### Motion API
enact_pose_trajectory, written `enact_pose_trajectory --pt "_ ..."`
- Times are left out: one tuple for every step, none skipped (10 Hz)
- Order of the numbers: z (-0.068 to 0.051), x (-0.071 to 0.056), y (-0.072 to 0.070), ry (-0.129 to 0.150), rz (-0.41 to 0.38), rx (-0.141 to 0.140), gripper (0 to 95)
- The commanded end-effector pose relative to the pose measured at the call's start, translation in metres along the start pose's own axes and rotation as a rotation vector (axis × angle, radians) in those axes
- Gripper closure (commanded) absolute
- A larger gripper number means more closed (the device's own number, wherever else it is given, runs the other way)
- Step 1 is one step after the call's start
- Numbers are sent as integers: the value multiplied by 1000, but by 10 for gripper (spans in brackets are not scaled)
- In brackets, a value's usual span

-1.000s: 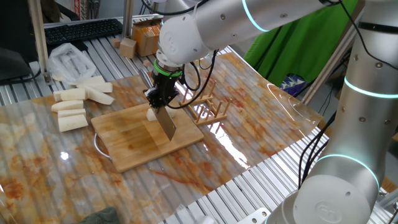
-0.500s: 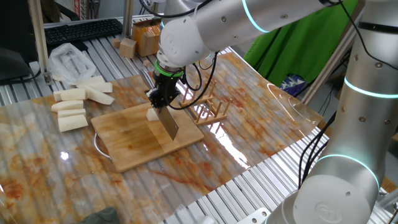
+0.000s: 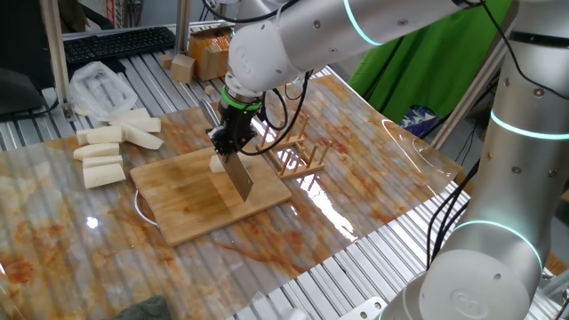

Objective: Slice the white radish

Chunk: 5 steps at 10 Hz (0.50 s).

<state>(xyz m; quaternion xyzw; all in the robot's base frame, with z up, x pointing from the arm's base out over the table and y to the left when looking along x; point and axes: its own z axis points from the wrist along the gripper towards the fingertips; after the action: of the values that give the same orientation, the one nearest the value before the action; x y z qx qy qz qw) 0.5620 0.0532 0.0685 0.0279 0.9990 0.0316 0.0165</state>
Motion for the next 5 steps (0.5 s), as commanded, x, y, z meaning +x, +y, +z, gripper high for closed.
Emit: enact_pose_trajectory --pt "0 -1 0 2 -2 0 950" --pt "0 -1 0 3 -2 1 950" --pt "-1 -3 0 9 -5 1 950" --pt "-1 -5 0 11 -5 1 950" --pt "-2 -6 0 11 -6 1 950"
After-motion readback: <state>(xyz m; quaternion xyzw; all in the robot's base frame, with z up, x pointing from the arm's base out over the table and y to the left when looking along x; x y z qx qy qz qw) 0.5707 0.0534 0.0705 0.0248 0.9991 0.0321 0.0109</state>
